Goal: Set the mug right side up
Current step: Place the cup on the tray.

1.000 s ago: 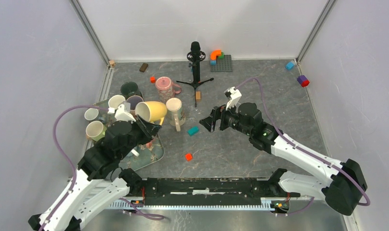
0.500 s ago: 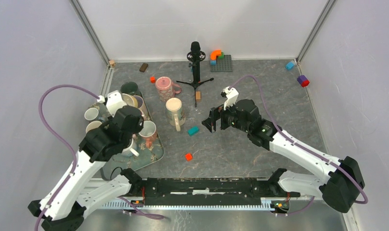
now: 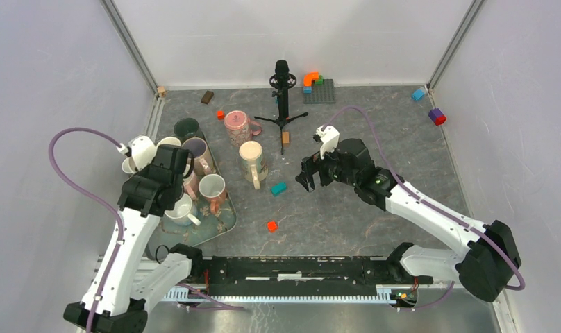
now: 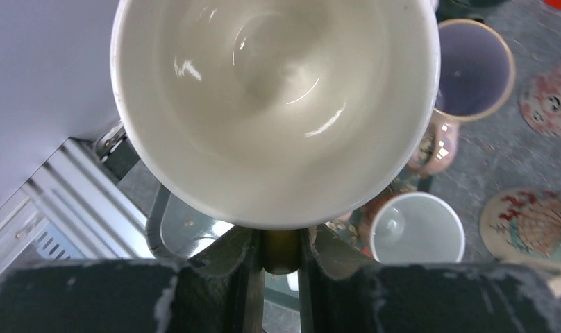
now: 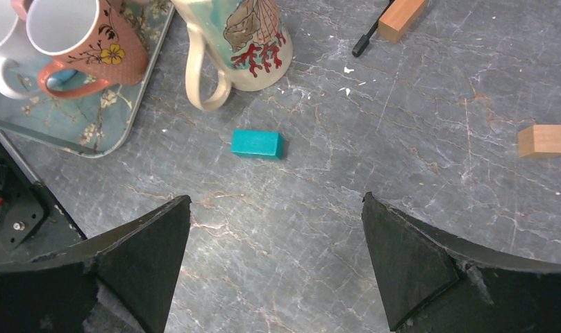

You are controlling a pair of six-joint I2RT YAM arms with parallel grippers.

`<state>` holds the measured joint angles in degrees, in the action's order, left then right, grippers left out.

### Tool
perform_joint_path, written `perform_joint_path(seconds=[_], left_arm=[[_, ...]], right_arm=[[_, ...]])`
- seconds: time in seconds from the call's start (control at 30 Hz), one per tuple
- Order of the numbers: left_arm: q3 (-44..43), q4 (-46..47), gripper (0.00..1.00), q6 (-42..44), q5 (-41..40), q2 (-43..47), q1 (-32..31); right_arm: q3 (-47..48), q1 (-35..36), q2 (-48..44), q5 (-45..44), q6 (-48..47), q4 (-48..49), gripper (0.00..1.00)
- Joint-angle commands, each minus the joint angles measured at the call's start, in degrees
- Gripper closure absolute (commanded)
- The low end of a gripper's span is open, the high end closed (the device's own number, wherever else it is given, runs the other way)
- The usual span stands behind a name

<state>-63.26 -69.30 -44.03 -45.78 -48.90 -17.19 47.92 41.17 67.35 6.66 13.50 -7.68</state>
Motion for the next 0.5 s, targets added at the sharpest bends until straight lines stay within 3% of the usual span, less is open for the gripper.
perform_joint_path(seconds=[0.0, 0.47], left_arm=[[0.66, 1.01, 0.98, 0.35, -2.01, 1.85, 5.39], [11.15, 4.9, 0.98, -3.01, 5.2, 2.99, 20.91]], right_arm=[[2.56, -0.25, 0.5, 1.53, -5.58, -0.46, 0.02], [0.07, -0.28, -1.39, 3.07, -6.74, -0.27, 0.02]])
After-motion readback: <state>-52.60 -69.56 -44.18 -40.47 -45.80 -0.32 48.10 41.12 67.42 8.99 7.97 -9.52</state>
